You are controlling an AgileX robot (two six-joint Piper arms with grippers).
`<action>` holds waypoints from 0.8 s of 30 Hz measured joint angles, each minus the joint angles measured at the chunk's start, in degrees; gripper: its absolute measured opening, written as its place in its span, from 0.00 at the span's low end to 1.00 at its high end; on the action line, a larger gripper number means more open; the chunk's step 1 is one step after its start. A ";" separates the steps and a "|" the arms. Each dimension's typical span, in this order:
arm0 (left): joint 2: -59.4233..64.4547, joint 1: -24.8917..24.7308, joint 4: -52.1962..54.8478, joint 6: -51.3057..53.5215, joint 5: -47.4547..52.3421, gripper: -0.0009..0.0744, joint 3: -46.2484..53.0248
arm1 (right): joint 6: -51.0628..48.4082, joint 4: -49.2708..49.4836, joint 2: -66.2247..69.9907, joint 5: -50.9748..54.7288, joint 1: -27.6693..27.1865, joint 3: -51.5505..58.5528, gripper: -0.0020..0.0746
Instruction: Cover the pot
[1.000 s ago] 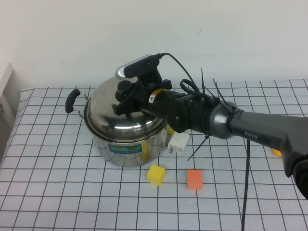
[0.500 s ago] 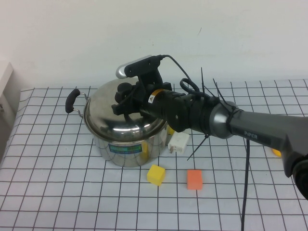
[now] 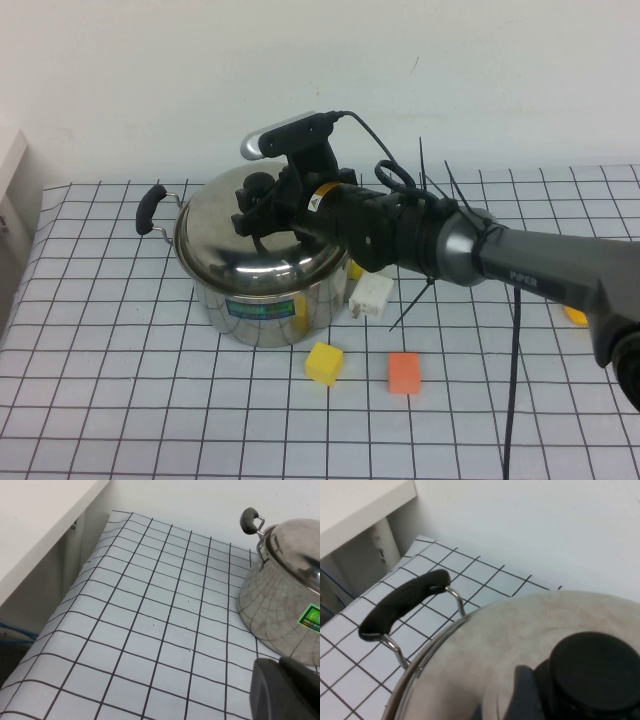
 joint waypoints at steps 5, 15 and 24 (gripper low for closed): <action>0.00 0.00 0.00 0.00 0.00 0.01 0.00 | 0.00 -0.72 -5.51 6.08 -0.04 0.52 0.62; 0.00 0.00 0.00 0.00 0.00 0.01 0.00 | 0.03 -1.97 -32.96 2.23 0.66 26.33 0.09; 0.00 0.00 0.00 0.11 0.00 0.01 0.00 | -0.99 -2.54 -62.43 1.74 0.62 52.95 0.03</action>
